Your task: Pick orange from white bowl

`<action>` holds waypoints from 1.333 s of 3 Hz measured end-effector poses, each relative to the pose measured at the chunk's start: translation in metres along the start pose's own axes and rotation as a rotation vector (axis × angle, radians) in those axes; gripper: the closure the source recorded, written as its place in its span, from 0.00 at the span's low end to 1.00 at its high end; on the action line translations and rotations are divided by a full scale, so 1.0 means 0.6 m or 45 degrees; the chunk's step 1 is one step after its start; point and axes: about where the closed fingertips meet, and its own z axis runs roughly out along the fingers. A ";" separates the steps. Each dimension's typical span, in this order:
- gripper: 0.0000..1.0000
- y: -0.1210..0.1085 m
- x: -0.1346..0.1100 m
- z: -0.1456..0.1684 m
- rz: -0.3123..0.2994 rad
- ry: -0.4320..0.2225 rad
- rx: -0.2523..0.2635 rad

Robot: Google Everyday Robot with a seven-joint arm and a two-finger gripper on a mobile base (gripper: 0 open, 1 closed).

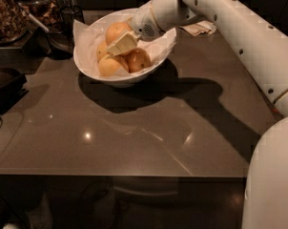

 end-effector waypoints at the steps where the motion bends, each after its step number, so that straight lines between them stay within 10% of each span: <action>1: 1.00 -0.001 -0.003 -0.002 0.000 0.000 0.000; 4: 1.00 0.043 -0.062 -0.121 0.001 -0.406 0.057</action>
Offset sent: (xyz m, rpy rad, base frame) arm -0.0253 -0.0273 0.0791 0.2273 -0.1255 -0.0380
